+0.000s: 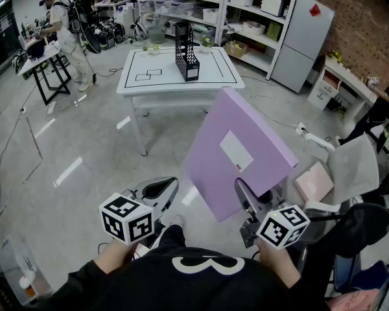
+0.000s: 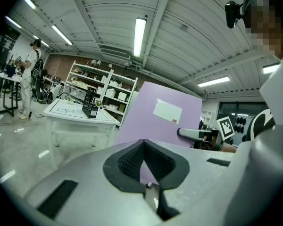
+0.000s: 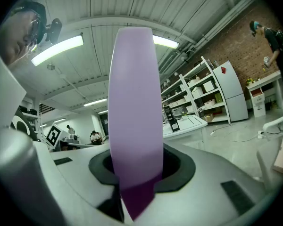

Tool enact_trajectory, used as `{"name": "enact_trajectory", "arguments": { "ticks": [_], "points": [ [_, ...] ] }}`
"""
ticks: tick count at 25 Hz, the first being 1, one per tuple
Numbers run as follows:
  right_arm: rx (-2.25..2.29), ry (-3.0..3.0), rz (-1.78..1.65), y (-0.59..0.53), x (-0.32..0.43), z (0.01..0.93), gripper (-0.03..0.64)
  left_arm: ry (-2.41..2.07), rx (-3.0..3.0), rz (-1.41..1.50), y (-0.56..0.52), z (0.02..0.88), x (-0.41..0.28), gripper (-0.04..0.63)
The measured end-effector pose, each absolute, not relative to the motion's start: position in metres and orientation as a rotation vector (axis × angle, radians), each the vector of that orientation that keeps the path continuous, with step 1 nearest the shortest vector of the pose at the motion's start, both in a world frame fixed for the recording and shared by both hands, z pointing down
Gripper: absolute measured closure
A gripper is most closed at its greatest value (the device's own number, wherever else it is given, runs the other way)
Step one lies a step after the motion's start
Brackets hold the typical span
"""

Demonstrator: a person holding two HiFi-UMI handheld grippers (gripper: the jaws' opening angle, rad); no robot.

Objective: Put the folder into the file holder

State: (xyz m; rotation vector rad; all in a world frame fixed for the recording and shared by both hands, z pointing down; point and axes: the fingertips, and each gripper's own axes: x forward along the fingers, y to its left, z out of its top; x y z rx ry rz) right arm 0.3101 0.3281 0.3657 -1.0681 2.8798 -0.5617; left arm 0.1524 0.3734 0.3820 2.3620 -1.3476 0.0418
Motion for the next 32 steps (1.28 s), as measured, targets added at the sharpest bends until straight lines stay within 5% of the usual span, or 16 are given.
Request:
{"name": "enact_trajectory", "arguments": {
  "ticks": [32],
  "points": [
    [-1.282,2.825,-0.643,0.049,0.187,0.389,0.474,-1.183,2.336,0.059,0.079,0.416,0.019,0.59]
  ]
}}
